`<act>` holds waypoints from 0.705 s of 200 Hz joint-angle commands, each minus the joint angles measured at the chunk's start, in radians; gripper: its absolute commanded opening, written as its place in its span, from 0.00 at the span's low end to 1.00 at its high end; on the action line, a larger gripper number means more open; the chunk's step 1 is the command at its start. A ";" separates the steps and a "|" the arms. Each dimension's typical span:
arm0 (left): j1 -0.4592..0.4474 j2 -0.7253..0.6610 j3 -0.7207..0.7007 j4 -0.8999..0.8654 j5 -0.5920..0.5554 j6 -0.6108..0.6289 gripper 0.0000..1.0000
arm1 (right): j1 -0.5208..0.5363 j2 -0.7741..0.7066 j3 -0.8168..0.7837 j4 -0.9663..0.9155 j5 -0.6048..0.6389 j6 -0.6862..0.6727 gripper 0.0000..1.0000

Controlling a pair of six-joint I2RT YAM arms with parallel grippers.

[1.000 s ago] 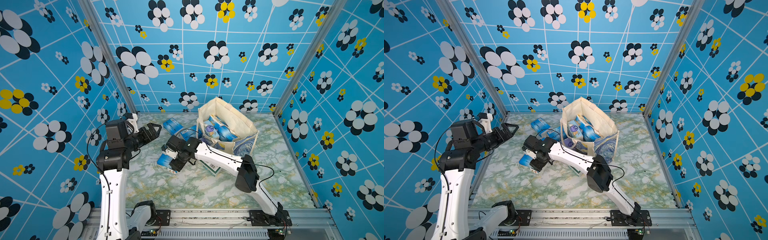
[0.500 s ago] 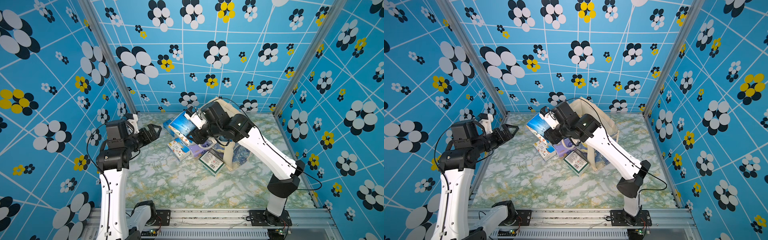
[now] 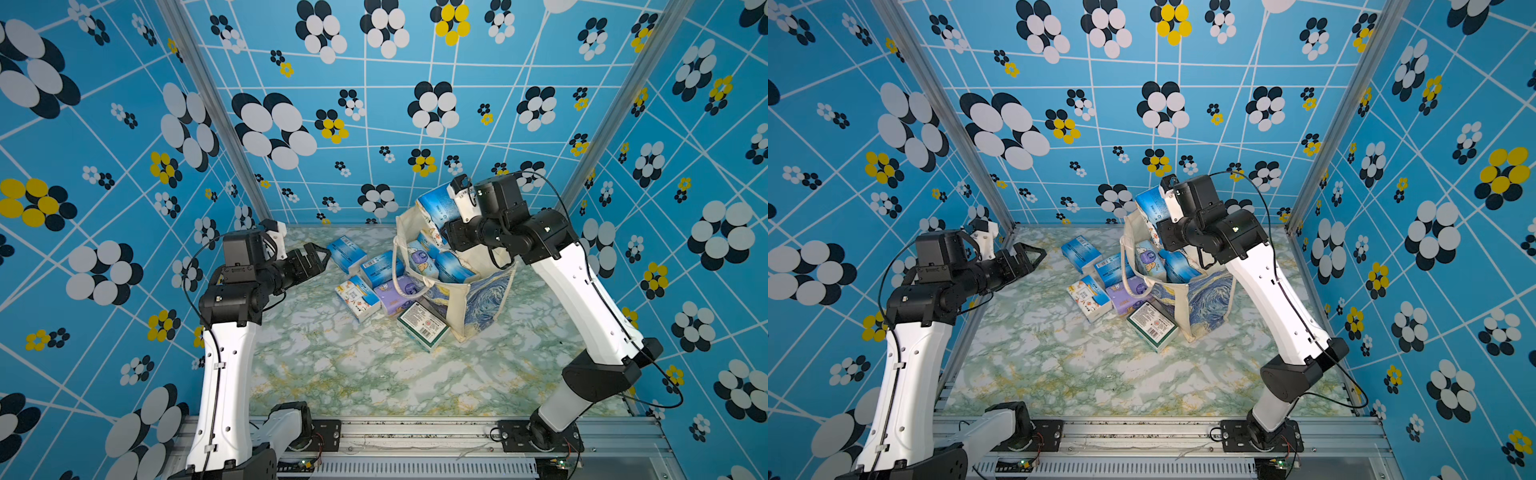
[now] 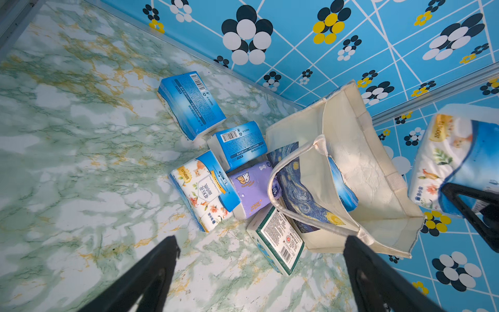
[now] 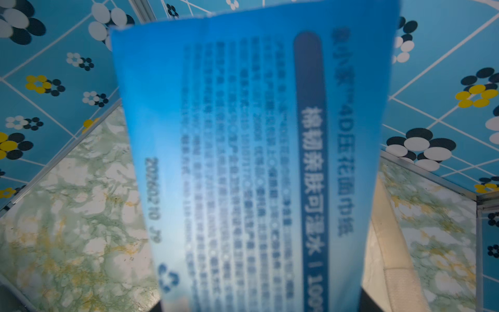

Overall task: Put tissues into the canvas bag
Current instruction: Place the pack of facial tissues in the canvas bag.

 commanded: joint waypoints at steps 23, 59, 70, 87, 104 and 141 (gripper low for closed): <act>-0.048 0.026 0.028 -0.019 -0.052 0.026 0.99 | -0.045 0.073 -0.048 -0.001 -0.023 0.024 0.61; -0.101 0.060 0.057 -0.030 -0.083 0.032 0.99 | -0.061 0.110 -0.070 0.000 -0.023 0.027 0.64; -0.111 0.070 0.063 -0.034 -0.090 0.034 0.99 | -0.067 0.111 -0.077 0.002 -0.025 0.029 0.65; -0.125 0.083 0.069 -0.035 -0.101 0.034 0.99 | -0.076 0.109 -0.094 0.009 -0.032 0.031 0.66; -0.136 0.103 0.077 -0.029 -0.105 0.032 0.99 | -0.082 0.107 -0.101 0.011 -0.039 0.031 0.67; -0.185 0.135 0.068 -0.041 -0.158 0.046 0.99 | -0.089 0.113 -0.102 0.013 -0.048 0.032 0.70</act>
